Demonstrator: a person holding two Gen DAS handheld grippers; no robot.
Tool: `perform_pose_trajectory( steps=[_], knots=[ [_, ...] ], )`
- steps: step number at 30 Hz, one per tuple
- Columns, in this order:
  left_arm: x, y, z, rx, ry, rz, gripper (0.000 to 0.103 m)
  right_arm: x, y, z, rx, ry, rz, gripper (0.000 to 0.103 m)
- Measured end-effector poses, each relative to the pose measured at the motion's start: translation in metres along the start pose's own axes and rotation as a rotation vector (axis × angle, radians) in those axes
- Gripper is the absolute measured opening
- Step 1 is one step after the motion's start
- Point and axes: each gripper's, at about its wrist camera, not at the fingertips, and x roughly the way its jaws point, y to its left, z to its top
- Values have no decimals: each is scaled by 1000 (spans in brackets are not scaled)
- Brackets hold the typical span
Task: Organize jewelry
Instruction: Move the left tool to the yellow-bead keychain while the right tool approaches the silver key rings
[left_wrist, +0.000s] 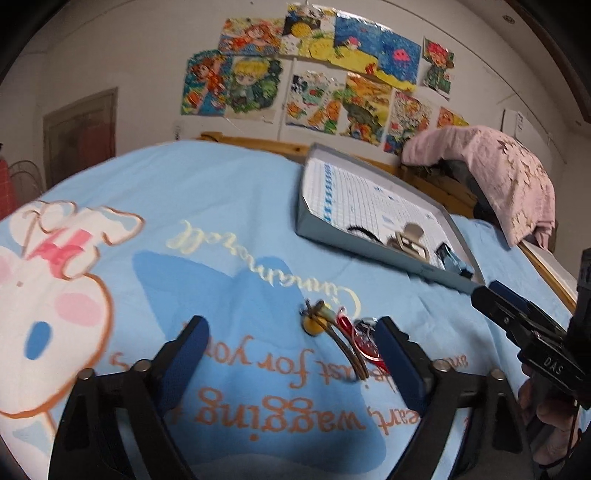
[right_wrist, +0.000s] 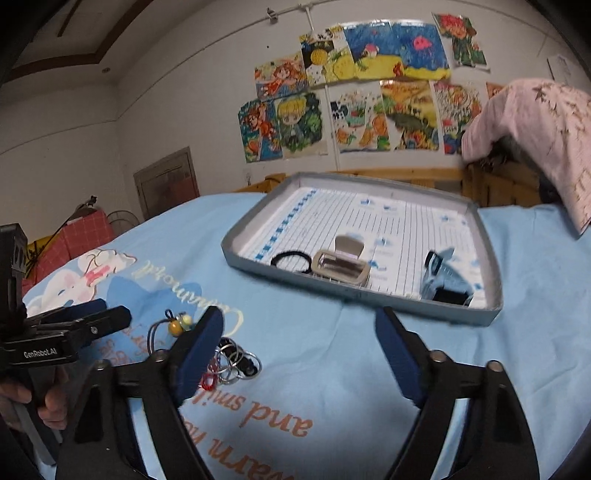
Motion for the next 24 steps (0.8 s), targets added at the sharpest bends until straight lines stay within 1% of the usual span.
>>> perform_pose_trajectory(
  steps=[1, 3, 4, 6, 7, 9, 10, 11, 12, 13, 14, 16, 18, 20, 24],
  knots=[
    [4, 1, -2, -3, 16, -14, 83, 1, -1, -1, 2, 3, 5, 76],
    [9, 2, -3, -8, 33, -25, 75, 6, -1, -4, -1, 16, 14, 73],
    [12, 2, -4, -12, 45, -33, 74, 9, 0, -5, -7, 25, 15, 71],
    [15, 2, -5, -16, 57, -41, 67, 16, 2, -8, -20, 47, 25, 66],
    [17, 2, -6, -18, 66, -48, 64, 19, 3, -9, -24, 57, 29, 62],
    [22, 1, -7, -19, 81, -59, 54, 25, 5, -11, -35, 81, 38, 56],
    [25, 1, -8, -19, 89, -65, 51, 29, 6, -12, -40, 95, 44, 51],
    [27, 0, -7, -21, 97, -74, 45, 32, 7, -13, -46, 108, 49, 46],
    [30, 0, -7, -23, 106, -82, 39, 34, 8, -13, -49, 116, 52, 45],
    [33, 0, -8, -25, 116, -88, 36, 37, 10, -14, -55, 127, 56, 43],
    [35, 1, -8, -25, 125, -91, 31, 40, 11, -15, -59, 137, 60, 43],
    [38, 1, -10, -29, 135, -88, 27, 44, 13, -16, -65, 148, 68, 43],
    [39, 2, -11, -37, 140, -94, 16, 48, 15, -15, -71, 158, 75, 43],
    [42, 3, -11, -43, 152, -96, 11, 52, 18, -15, -76, 168, 85, 43],
    [47, 4, -12, -59, 163, -101, 7, 62, 26, -14, -94, 190, 104, 43]
  ],
)
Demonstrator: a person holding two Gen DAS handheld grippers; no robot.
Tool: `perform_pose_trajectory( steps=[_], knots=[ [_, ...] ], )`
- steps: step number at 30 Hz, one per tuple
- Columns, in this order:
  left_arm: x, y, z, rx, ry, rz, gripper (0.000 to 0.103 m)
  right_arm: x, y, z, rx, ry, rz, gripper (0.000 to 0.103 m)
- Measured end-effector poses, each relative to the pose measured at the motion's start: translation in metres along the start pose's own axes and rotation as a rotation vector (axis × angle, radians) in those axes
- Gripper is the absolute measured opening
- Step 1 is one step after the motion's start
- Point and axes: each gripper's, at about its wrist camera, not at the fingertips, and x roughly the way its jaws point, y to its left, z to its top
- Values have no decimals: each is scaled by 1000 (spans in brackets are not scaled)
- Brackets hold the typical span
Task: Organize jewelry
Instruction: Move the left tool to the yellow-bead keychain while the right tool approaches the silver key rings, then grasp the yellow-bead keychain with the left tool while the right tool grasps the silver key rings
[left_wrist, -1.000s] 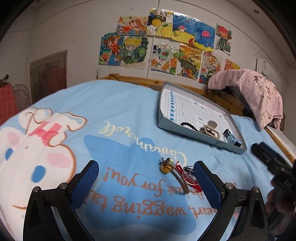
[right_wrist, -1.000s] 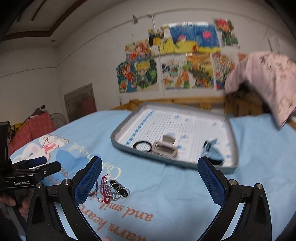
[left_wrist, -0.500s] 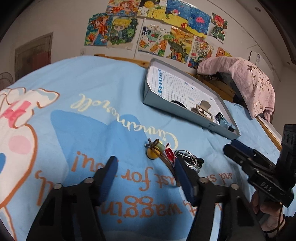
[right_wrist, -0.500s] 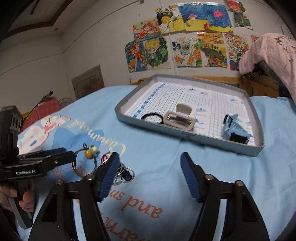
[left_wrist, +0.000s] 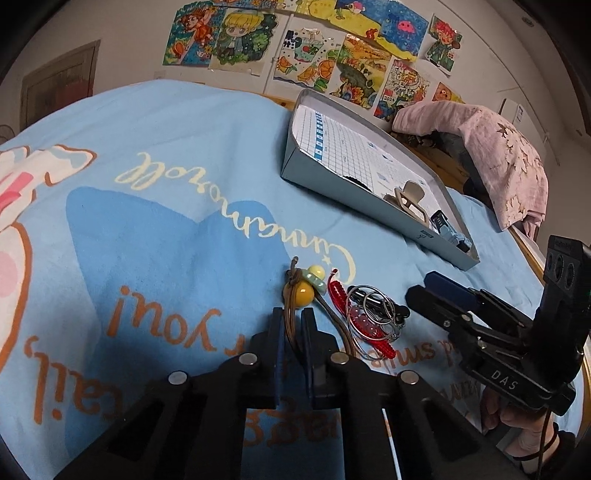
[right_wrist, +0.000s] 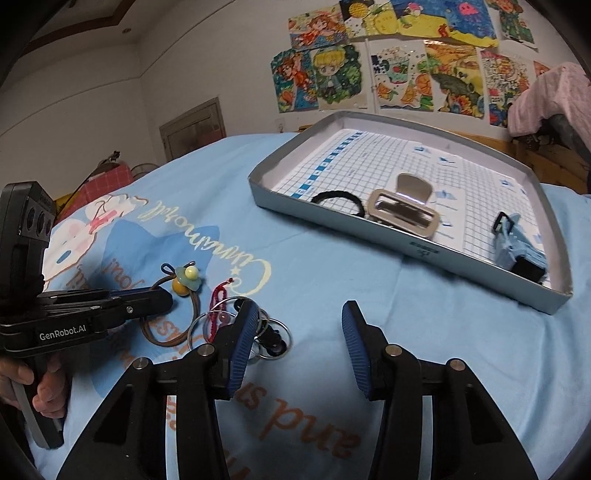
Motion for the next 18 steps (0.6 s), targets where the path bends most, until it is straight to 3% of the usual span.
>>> perform_pose_trajectory(
  steps=[2, 11, 18],
  knots=[
    [2, -1, 1, -7, 0, 2, 6, 6, 4, 2, -14, 16, 10, 35],
    [3, 2, 3, -37, -30, 37, 5, 22, 18, 6, -61, 59, 41, 34],
    [4, 2, 2, -36, -31, 39, 5, 30, 23, 5, -86, 92, 38, 21]
  ],
)
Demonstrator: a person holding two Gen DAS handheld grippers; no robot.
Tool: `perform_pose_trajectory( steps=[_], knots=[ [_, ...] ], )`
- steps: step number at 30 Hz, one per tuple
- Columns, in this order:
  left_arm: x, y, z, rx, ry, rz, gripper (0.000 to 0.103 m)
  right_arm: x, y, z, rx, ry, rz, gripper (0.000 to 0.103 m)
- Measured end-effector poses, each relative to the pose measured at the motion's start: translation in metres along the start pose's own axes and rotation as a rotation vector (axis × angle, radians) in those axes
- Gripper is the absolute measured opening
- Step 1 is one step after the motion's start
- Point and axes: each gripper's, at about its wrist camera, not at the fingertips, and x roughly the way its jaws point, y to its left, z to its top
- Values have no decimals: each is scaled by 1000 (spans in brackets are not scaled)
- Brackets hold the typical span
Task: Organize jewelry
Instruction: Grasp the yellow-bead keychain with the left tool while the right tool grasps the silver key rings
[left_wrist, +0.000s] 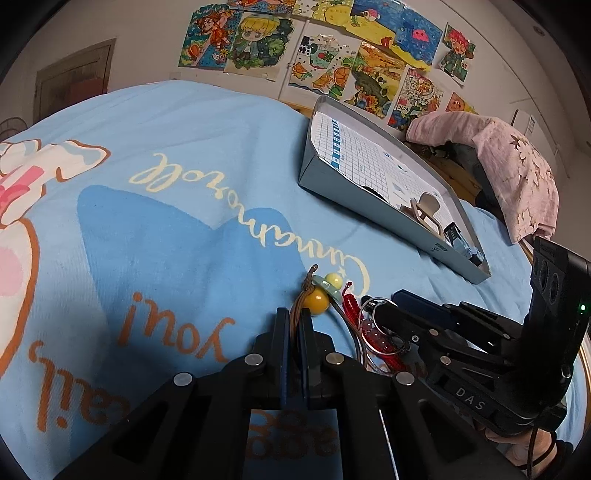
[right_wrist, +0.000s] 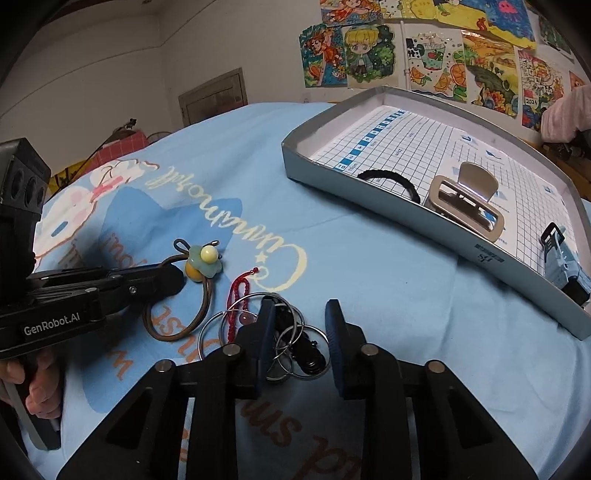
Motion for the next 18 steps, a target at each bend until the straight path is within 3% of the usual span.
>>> perform_pose_trajectory(
  steps=[18],
  knots=[
    [1, 0, -1, 1, -1, -2, 5, 1, 8, 6, -47, 15, -34, 19]
  ],
)
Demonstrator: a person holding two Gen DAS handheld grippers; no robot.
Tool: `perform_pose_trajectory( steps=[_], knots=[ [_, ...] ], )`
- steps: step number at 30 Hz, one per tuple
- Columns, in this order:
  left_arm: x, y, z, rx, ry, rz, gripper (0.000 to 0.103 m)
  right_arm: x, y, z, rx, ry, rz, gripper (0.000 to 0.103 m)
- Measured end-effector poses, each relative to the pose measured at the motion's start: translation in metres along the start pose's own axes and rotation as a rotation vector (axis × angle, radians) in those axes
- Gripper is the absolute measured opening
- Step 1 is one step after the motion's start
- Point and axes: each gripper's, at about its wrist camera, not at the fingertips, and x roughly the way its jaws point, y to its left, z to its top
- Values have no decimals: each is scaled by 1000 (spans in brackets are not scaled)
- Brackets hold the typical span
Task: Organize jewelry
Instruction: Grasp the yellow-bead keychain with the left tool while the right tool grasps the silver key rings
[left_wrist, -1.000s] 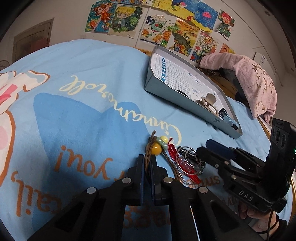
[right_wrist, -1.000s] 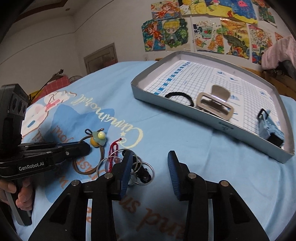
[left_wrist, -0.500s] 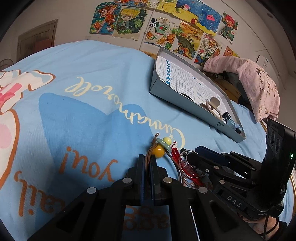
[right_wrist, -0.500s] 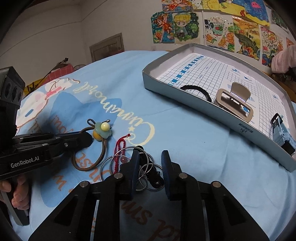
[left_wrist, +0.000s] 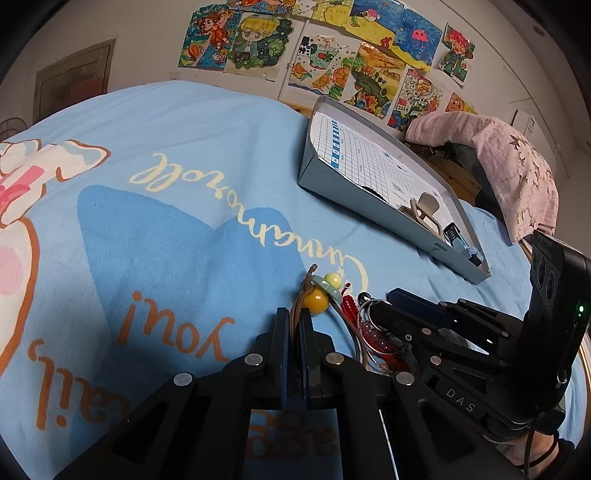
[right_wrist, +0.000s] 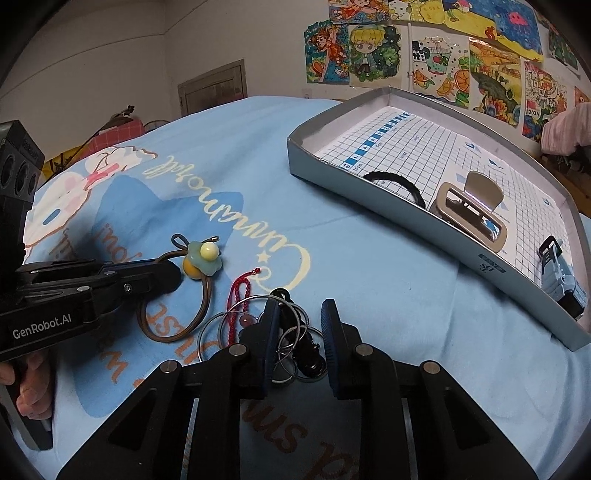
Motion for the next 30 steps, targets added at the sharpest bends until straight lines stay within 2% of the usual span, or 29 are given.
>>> perform_pose_trajectory(
  steps=[9, 14, 20, 24, 30],
  knots=[
    [-2, 0, -1, -4, -2, -5, 5, -1, 8, 1, -42, 20, -21, 18],
    [-2, 0, -1, -5, -2, -10, 5, -7, 10, 1, -51, 8, -10, 9],
    [-2, 2, -1, -8, -5, -25, 5, -15, 2, 0, -8, -15, 20, 9],
    [-4, 0, 1, -4, -13, -41, 5, -22, -6, 2, 35, -39, 45, 3],
    [-11, -5, 3, 18, -36, -57, 5, -29, -10, 3, 45, -63, 47, 3]
  ],
)
